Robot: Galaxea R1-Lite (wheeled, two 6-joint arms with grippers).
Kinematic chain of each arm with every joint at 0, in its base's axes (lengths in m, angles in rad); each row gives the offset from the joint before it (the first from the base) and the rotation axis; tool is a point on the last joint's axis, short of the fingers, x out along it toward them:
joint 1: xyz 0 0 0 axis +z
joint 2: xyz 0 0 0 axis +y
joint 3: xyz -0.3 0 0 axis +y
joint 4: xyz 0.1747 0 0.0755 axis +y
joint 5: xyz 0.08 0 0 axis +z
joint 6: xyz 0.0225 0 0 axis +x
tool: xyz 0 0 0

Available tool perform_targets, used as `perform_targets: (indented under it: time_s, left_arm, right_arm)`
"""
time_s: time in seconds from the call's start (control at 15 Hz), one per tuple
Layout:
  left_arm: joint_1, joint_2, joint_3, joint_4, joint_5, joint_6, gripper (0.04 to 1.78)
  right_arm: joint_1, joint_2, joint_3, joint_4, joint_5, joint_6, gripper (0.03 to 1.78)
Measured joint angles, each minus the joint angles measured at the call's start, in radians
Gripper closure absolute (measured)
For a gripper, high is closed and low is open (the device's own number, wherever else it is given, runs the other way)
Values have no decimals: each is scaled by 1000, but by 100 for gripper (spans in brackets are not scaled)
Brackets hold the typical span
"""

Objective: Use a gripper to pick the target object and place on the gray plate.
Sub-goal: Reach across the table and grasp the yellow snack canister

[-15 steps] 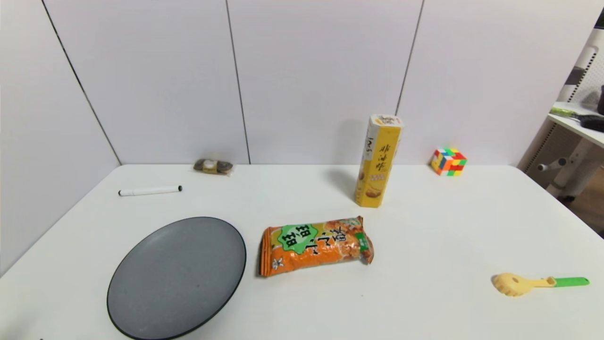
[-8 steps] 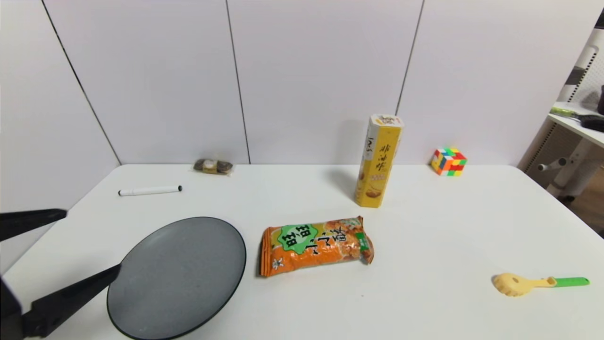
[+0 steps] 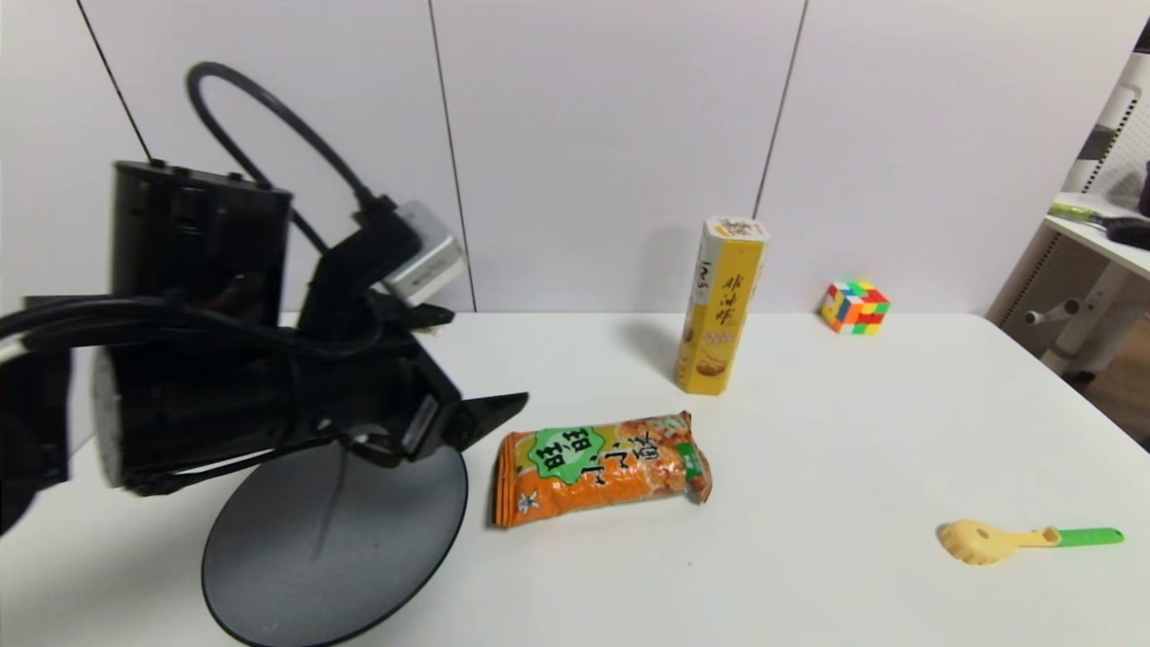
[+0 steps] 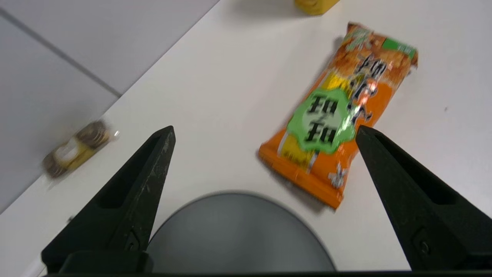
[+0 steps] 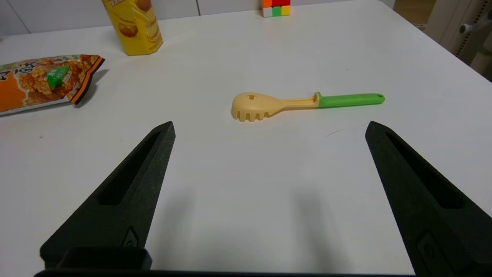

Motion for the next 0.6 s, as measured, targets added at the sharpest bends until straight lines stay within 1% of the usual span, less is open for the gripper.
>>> perform_targets:
  time_s: [0.13,0.33,0.47,0.6]
  left_arm:
    - [-42,112,-37,-132,-1,-27,13]
    - [-69,254,-73,-365,-1,-74,13]
    - [-79,336,-142,-486,-1,-90,13]
    - [-88,420,-241,-559,-1,-116,13]
  right_arm:
    - [0,0,0,0,0,0,10]
    - [0,0,0,0,0,0,10]
    - [0,0,0,0,0,0,10]
    - [0,0,0,0,0,0,10]
